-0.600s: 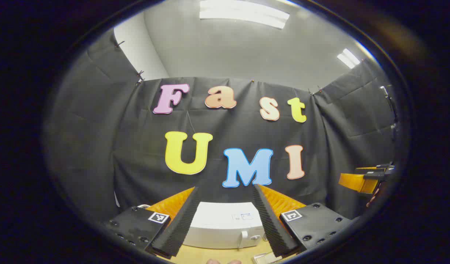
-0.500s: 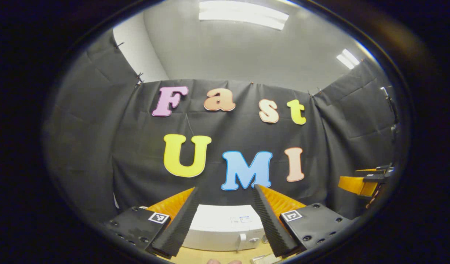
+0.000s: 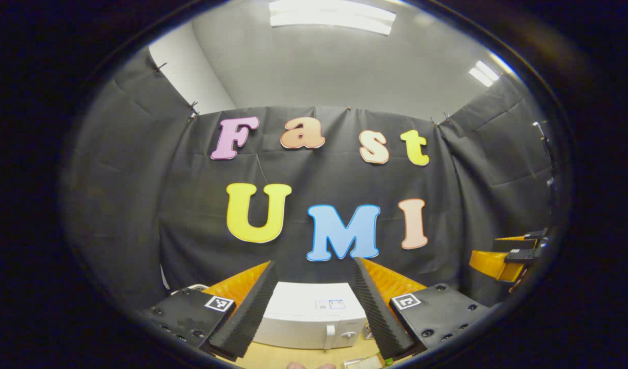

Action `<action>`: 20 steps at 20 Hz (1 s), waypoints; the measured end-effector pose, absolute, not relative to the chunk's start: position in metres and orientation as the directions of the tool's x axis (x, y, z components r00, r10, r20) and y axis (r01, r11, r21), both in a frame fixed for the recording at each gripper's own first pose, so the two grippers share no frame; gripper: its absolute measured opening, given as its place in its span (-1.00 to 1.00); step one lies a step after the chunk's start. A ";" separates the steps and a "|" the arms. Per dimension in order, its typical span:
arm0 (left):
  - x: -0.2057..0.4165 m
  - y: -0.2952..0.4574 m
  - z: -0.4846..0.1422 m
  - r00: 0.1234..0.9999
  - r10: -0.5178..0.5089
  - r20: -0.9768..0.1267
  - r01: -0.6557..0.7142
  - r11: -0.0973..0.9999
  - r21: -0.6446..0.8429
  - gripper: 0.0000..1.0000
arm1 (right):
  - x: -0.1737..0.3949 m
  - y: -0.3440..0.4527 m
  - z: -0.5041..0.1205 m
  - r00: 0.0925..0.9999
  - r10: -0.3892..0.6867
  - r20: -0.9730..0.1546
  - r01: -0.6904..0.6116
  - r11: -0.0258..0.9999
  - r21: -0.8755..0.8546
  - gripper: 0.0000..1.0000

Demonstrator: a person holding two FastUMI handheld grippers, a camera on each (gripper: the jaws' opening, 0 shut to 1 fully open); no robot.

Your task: Open the microwave oven with the left hand, put the food in, and close the microwave oven.

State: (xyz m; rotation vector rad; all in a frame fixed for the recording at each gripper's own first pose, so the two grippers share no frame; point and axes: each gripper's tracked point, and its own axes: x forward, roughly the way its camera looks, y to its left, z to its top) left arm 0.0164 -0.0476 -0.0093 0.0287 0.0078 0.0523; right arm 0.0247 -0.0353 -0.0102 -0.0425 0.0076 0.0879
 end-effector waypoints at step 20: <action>0.048 -0.037 -0.211 0.965 -0.105 -0.240 0.093 0.994 -0.058 0.92 | 0.019 -0.025 -0.038 0.996 -0.083 -0.032 0.082 0.996 -0.033 0.95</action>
